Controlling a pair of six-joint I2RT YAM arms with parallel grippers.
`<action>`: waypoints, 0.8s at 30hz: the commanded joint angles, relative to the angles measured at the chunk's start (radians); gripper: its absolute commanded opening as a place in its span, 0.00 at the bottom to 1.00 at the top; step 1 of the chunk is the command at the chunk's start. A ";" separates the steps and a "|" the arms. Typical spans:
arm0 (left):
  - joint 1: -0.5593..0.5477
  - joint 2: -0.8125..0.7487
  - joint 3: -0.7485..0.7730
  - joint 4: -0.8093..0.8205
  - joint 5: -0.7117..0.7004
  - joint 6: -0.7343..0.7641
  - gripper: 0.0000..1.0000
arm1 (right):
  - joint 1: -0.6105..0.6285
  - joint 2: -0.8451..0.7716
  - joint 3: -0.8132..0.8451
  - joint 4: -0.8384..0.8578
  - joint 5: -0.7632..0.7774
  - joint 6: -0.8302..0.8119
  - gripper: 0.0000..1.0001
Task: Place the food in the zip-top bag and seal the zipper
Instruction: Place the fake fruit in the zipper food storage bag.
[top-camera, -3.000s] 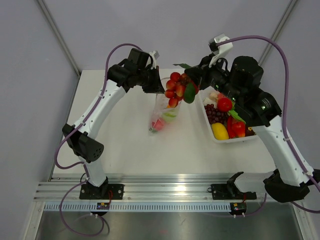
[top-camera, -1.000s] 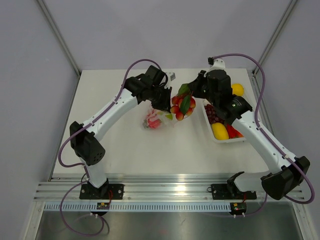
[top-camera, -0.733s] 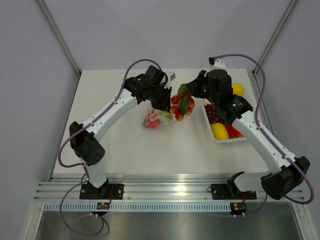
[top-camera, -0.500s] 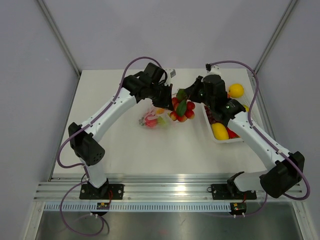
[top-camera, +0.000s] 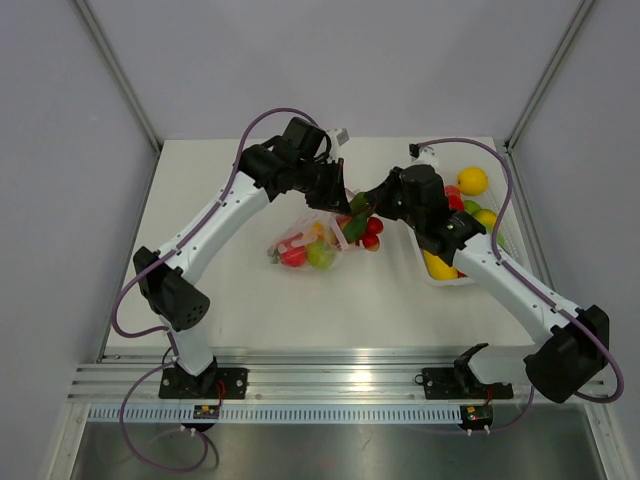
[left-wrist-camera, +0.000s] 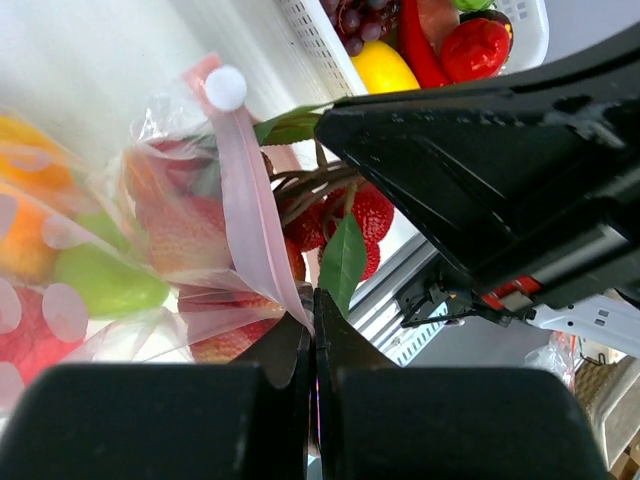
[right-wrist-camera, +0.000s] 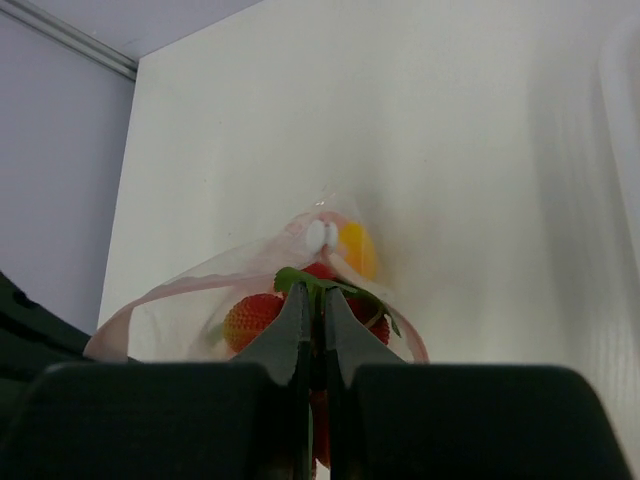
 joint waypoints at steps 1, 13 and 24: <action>0.000 -0.006 0.049 0.077 0.060 -0.023 0.00 | 0.022 -0.042 0.031 0.023 -0.019 0.071 0.00; 0.000 0.010 0.061 0.097 0.107 -0.026 0.00 | 0.028 -0.006 0.048 0.024 -0.007 0.181 0.00; 0.006 0.017 0.103 0.117 0.164 -0.043 0.00 | 0.054 0.047 -0.019 0.003 0.026 0.195 0.00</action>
